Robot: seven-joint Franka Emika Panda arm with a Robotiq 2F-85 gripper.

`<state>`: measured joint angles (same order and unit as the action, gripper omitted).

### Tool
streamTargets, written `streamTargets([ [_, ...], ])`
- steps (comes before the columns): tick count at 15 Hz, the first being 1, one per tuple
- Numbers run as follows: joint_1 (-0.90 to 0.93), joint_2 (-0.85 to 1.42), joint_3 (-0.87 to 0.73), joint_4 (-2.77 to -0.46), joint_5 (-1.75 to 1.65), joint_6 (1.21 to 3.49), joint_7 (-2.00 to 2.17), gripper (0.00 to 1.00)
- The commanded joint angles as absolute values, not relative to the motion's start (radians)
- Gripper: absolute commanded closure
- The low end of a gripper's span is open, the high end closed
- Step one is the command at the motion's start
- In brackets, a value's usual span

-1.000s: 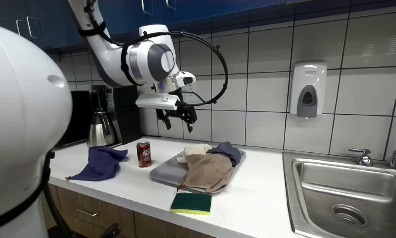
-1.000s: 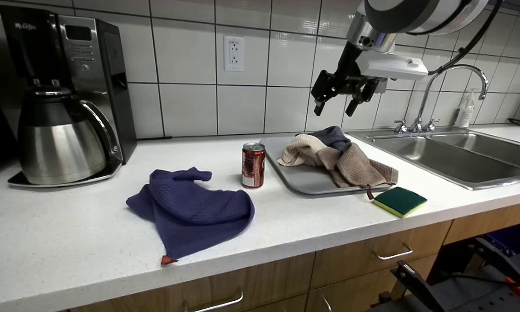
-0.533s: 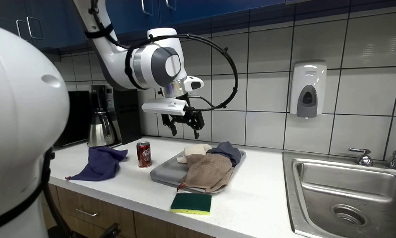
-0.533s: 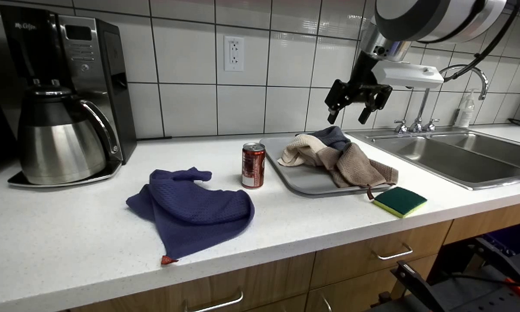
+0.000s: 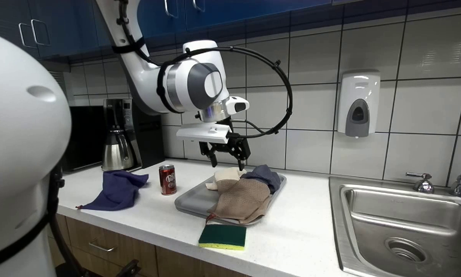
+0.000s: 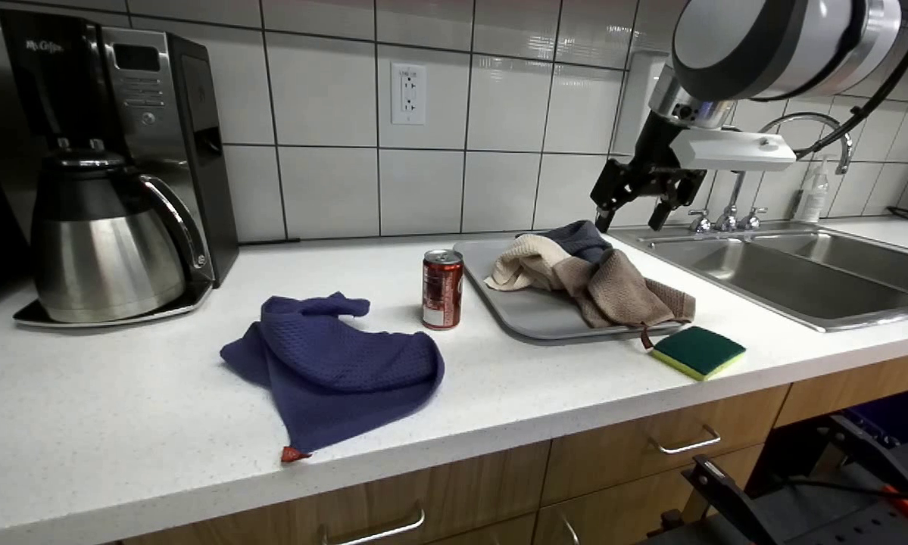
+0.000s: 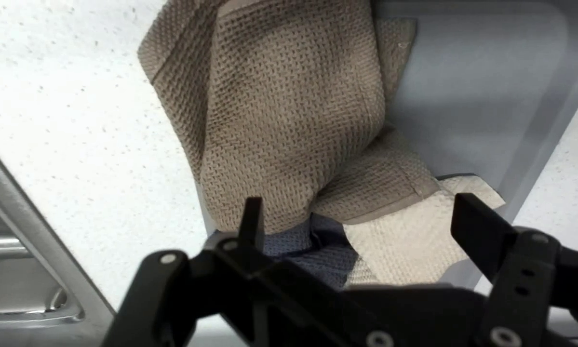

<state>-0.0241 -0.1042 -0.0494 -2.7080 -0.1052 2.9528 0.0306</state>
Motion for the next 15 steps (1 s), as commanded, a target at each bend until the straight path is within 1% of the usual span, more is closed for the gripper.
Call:
streamTargets([
  [1, -0.075, -0.06, -0.039, -2.7, -0.208, 3.001, 0.113, 0.0],
  [6, -0.092, -0.005, -0.042, -2.663, -0.333, 3.002, 0.263, 0.0],
  [15, -0.055, 0.111, -0.064, -2.552, -0.473, 2.966, 0.515, 0.0],
])
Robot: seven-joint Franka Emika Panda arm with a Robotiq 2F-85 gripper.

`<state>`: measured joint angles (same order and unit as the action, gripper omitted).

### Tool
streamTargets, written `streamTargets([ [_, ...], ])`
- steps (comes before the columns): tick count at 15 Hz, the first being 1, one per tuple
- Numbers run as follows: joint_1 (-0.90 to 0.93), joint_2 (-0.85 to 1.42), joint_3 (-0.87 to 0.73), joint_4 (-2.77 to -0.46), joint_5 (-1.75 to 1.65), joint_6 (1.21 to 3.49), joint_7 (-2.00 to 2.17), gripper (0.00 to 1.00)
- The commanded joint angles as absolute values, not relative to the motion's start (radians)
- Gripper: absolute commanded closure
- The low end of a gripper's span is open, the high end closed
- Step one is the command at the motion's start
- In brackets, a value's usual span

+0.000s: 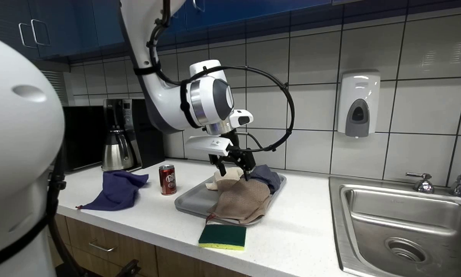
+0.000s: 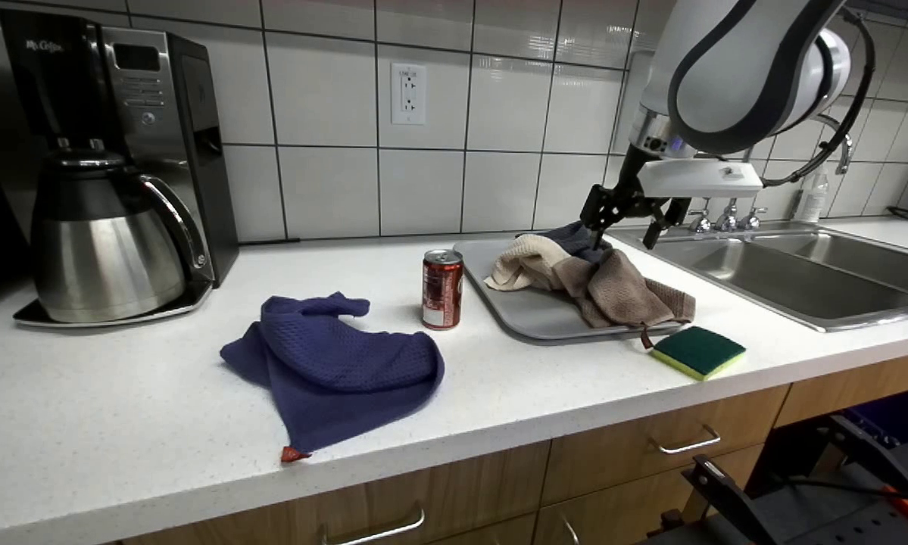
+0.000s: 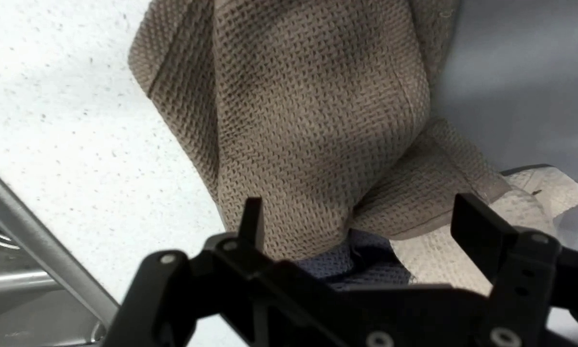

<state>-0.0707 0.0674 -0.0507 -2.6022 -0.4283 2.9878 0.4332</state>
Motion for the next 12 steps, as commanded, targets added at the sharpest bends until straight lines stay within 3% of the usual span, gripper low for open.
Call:
streamTargets([
  [1, -0.051, 0.125, -0.066, -2.542, -0.476, 2.963, 0.53, 0.0],
  [12, -0.007, 0.243, -0.129, -2.484, -0.468, 2.956, 0.603, 0.0],
])
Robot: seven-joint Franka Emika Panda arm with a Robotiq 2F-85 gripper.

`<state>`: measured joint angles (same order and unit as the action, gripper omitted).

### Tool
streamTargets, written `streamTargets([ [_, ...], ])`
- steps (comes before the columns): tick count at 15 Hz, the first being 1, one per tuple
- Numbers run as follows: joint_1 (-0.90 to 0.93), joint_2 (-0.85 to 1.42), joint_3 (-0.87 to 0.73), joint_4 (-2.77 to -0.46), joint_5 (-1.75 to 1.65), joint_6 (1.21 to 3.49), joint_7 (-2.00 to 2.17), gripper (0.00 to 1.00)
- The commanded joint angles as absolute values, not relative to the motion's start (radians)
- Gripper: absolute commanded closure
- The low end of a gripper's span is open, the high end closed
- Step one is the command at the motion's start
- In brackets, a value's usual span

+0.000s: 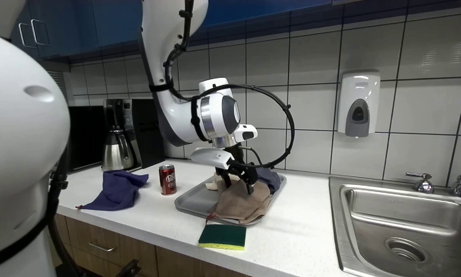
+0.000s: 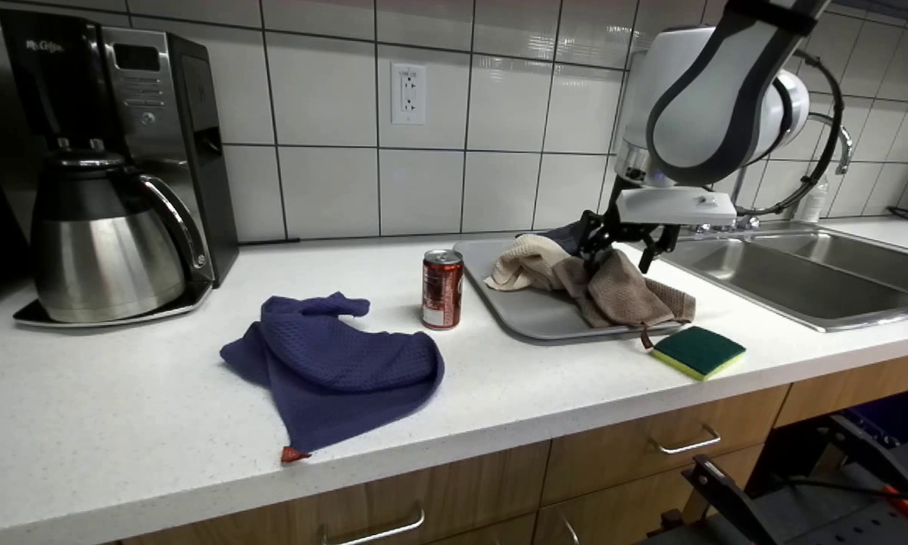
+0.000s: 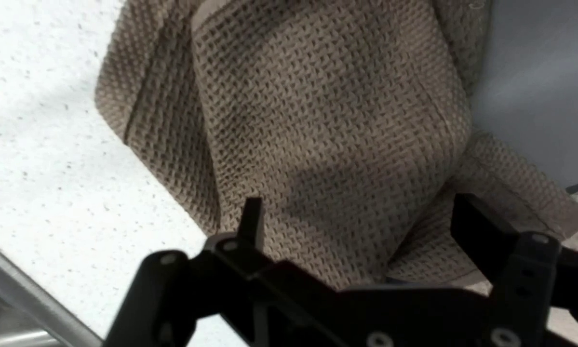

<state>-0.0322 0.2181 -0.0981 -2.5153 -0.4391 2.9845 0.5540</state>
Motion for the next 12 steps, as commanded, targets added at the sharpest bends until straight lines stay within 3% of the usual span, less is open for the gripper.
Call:
streamTargets([
  [1, -0.002, 0.25, -0.138, -2.481, -0.467, 2.956, 0.605, 0.0],
  [10, 0.001, 0.297, -0.153, -2.47, -0.431, 2.96, 0.605, 0.0],
  [11, -0.001, 0.299, -0.151, -2.469, -0.428, 2.962, 0.605, 0.25],
  [12, -0.001, 0.301, -0.151, -2.469, -0.428, 2.962, 0.603, 0.26],
])
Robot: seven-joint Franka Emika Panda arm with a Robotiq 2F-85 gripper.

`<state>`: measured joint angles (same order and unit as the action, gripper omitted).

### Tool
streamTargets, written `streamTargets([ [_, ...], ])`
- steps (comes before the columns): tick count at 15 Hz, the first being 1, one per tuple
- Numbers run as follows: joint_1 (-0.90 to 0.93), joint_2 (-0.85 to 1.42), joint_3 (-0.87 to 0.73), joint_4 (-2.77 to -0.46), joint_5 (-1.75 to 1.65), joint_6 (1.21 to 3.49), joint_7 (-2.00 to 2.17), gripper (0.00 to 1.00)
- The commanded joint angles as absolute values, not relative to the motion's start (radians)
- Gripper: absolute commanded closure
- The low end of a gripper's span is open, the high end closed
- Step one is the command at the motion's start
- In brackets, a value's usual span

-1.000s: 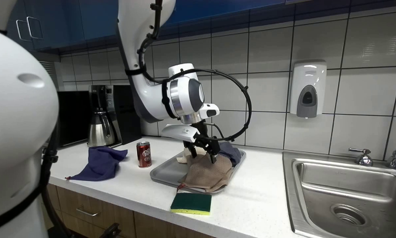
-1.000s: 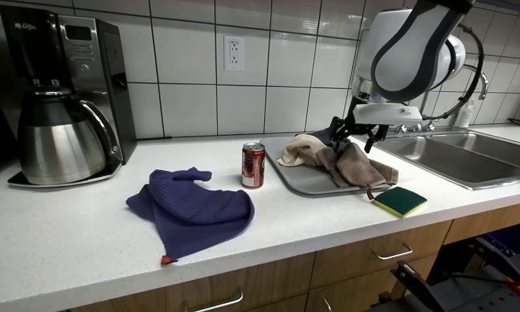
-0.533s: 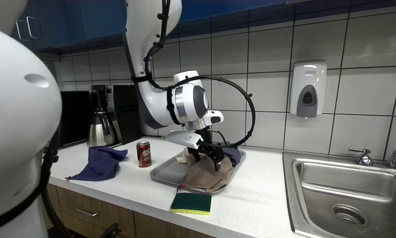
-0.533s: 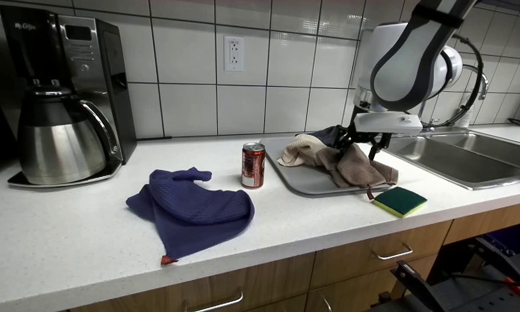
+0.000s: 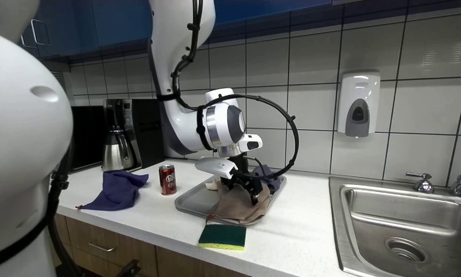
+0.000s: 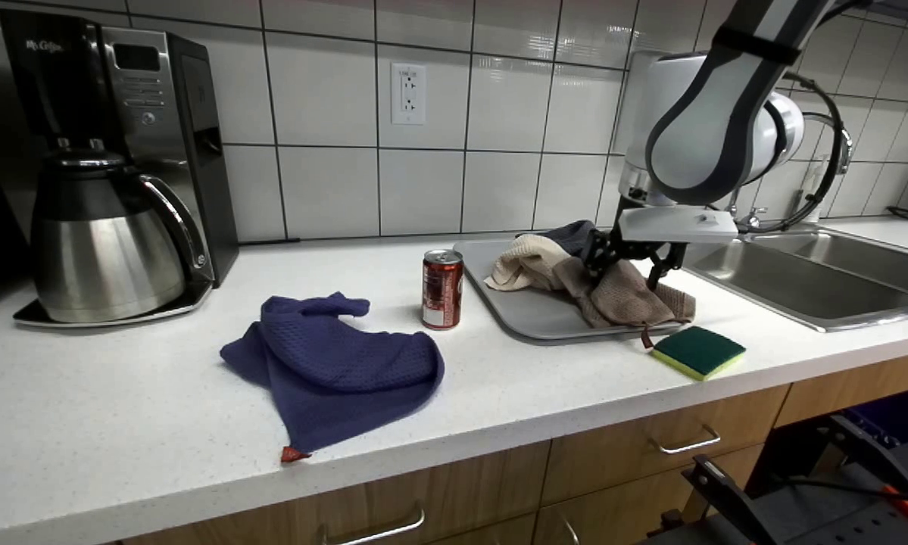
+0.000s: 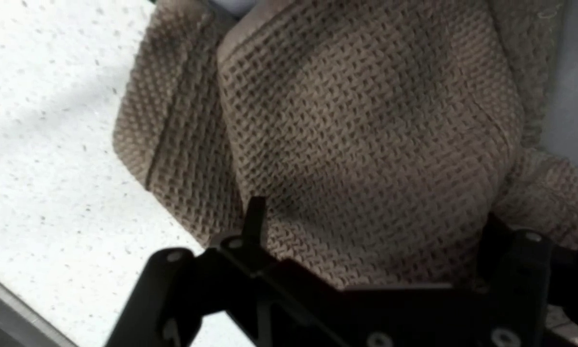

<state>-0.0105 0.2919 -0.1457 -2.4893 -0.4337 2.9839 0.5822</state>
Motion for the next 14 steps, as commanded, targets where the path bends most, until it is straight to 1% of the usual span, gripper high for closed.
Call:
streamTargets([
  [1, -0.002, 0.301, -0.151, -2.469, -0.427, 2.963, 0.602, 0.34],
  [6, -0.012, 0.295, -0.145, -2.474, -0.419, 2.964, 0.593, 0.75],
  [9, -0.017, 0.29, -0.143, -2.478, -0.406, 2.963, 0.588, 0.97],
  [10, -0.017, 0.287, -0.144, -2.48, -0.405, 2.963, 0.587, 1.0],
  [11, -0.016, 0.283, -0.145, -2.483, -0.406, 2.963, 0.587, 1.0],
  [12, -0.016, 0.278, -0.146, -2.486, -0.407, 2.964, 0.586, 1.0],
  [13, -0.016, 0.273, -0.146, -2.488, -0.407, 2.964, 0.585, 0.98],
  [14, -0.017, 0.265, -0.147, -2.492, -0.408, 2.965, 0.584, 0.98],
])
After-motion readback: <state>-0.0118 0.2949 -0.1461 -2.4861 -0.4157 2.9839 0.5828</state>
